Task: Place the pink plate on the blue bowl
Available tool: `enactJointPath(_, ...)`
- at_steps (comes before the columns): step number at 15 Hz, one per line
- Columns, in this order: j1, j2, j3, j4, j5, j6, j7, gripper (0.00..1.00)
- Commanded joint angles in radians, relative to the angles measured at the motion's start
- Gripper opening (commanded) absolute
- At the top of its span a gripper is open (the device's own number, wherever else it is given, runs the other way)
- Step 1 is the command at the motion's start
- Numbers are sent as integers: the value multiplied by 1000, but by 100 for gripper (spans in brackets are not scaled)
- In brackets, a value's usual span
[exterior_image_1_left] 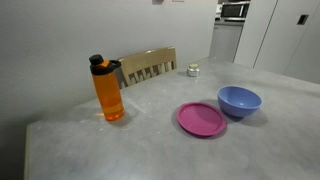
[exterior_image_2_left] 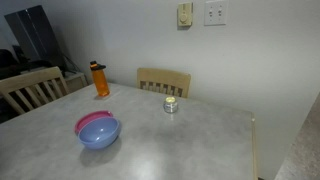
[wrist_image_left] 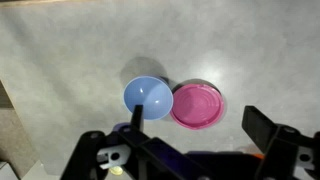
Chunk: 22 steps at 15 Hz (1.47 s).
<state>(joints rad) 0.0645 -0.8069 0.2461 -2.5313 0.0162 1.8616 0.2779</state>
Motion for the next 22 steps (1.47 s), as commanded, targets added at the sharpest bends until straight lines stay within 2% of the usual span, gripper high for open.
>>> enactJointPath(1,7,2,-6,3,-5,-3,4,100)
enactJointPath(6,-13,152,5,35,17,119,59,100)
enactJointPath(13,5,390,-29,73,84,341,79,100)
enactJointPath(16,10,484,-35,107,82,362,69,100)
enactJointPath(22,20,711,-30,233,68,334,105,100)
